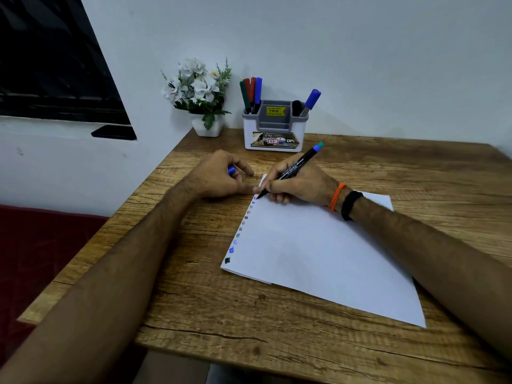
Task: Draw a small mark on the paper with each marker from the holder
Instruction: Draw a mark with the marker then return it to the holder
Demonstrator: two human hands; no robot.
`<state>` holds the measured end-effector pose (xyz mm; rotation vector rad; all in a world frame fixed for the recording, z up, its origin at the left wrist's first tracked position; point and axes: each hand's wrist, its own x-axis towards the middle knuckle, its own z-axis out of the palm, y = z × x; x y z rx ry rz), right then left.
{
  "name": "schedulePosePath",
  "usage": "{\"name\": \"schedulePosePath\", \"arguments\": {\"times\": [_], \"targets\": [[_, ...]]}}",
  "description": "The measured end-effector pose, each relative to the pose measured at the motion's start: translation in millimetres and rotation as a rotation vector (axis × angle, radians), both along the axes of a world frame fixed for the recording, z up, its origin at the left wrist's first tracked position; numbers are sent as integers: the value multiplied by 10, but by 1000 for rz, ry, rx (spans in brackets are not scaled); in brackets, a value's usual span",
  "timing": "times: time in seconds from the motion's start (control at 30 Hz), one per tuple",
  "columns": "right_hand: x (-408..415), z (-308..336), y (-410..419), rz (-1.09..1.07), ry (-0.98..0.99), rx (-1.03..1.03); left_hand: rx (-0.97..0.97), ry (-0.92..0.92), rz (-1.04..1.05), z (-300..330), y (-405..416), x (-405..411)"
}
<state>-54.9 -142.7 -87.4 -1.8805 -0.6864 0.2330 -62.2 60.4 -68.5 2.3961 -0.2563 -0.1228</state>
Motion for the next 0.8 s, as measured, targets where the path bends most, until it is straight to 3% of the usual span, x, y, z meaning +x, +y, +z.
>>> {"name": "schedulePosePath", "arguments": {"times": [0.13,0.5,0.8], "targets": [[1,0,-10,-9,2,33,1,3,4,12,1,3],[12,103,-25,-111,107,359,-72,-40,19,32,45,1],[19,228,-102,-228,97,361,-287,-162,17,32,8,-5]]}}
